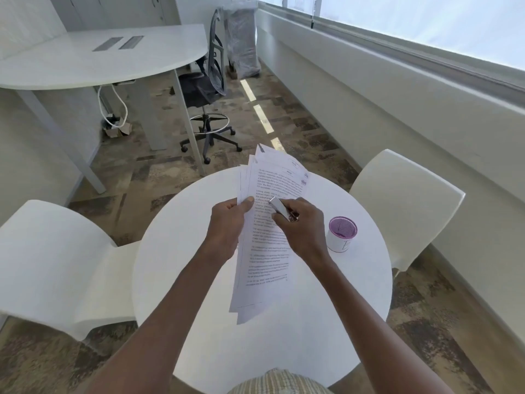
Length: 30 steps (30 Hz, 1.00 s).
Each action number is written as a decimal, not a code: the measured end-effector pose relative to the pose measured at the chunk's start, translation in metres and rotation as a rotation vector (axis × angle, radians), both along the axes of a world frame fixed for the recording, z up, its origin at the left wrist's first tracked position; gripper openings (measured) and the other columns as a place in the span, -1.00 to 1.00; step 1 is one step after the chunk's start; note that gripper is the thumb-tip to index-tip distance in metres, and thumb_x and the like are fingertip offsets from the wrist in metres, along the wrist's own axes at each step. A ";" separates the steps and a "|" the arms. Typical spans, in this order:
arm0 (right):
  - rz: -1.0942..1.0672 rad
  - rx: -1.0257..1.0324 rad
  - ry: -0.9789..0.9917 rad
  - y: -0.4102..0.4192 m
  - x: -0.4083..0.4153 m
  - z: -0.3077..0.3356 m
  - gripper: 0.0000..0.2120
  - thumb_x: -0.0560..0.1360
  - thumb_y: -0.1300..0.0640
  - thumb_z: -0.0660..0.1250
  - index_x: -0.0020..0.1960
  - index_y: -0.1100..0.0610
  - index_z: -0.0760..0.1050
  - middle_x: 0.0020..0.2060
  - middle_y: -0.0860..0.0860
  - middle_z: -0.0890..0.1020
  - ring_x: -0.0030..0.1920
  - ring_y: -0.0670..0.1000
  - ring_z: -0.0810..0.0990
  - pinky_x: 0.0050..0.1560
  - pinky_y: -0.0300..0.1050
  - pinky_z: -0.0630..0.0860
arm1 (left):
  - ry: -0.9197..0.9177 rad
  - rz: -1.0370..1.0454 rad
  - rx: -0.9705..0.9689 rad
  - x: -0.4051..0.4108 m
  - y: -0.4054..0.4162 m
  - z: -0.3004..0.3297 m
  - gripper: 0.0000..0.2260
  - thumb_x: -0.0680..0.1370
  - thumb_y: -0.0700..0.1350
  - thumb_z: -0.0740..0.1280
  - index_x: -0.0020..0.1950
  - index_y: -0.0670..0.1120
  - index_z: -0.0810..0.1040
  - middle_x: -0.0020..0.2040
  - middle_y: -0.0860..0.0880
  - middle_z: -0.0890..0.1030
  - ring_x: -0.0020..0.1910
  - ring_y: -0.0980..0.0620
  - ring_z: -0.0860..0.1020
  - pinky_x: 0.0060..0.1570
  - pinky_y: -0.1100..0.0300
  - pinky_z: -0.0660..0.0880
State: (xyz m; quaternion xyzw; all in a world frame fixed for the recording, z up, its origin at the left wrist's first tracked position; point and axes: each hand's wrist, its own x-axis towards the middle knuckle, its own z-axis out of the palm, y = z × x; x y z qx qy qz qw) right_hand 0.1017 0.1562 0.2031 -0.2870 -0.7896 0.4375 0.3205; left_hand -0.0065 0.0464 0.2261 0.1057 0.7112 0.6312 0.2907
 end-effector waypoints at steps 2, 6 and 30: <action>-0.003 0.051 0.037 0.003 0.002 0.000 -0.78 0.44 0.13 0.52 0.08 0.05 0.65 -0.14 -0.14 0.65 -0.18 -0.16 0.61 -0.20 -0.28 0.52 | 0.013 -0.026 0.010 0.002 0.000 0.006 -0.85 0.61 -0.01 0.36 0.00 0.00 0.71 -0.11 -0.02 0.77 -0.05 -0.14 0.73 0.04 -0.11 0.64; 0.017 0.055 0.061 0.010 0.004 0.001 -0.72 0.41 0.04 0.55 0.09 0.00 0.59 -0.04 -0.21 0.63 -0.13 -0.24 0.65 -0.13 -0.32 0.61 | 0.075 -0.054 0.012 0.006 -0.001 0.019 -0.83 0.61 0.02 0.34 0.08 0.03 0.70 -0.08 0.01 0.76 -0.05 -0.15 0.71 0.05 -0.17 0.62; -0.030 0.254 0.194 0.017 0.001 0.008 -0.82 0.36 0.19 0.57 -0.05 0.06 0.70 -0.12 -0.10 0.71 -0.16 -0.04 0.55 -0.19 -0.11 0.48 | 0.134 -0.094 -0.052 0.021 0.012 0.046 -0.69 0.59 0.04 0.37 0.01 -0.21 0.72 0.01 -0.21 0.71 0.06 -0.33 0.64 0.20 -0.29 0.50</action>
